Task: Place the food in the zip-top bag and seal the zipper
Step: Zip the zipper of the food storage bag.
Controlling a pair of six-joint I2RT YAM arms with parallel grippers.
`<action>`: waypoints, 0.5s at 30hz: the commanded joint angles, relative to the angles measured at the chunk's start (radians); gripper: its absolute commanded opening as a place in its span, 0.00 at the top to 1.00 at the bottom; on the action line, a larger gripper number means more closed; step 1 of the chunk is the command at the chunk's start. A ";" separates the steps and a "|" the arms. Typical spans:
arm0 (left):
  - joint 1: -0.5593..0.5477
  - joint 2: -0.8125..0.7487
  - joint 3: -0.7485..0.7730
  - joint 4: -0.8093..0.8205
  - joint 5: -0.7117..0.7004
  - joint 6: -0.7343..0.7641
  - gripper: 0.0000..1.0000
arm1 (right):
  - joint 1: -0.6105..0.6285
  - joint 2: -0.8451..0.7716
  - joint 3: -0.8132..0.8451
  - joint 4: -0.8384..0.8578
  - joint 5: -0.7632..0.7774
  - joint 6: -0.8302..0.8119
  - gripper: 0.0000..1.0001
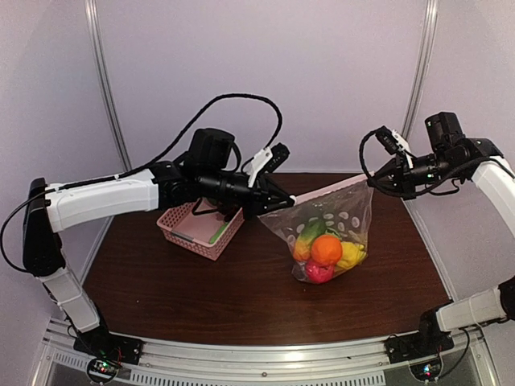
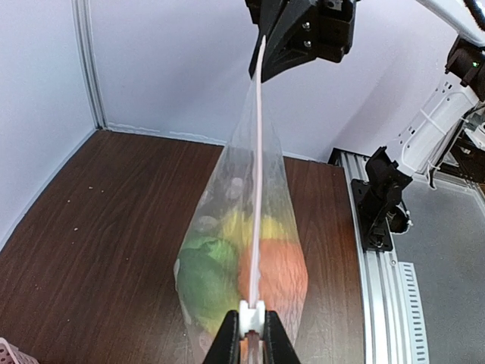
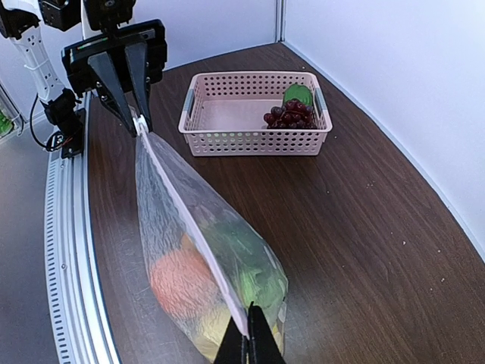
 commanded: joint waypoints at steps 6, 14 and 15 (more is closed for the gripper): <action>0.044 -0.087 -0.109 -0.060 -0.050 0.015 1.00 | -0.075 0.015 0.030 0.046 0.012 0.006 1.00; 0.053 -0.119 -0.159 -0.061 -0.073 0.019 1.00 | -0.105 0.036 0.030 0.052 0.011 0.004 1.00; 0.055 -0.123 -0.166 -0.058 -0.073 0.018 1.00 | -0.107 0.038 0.030 0.053 0.012 0.002 1.00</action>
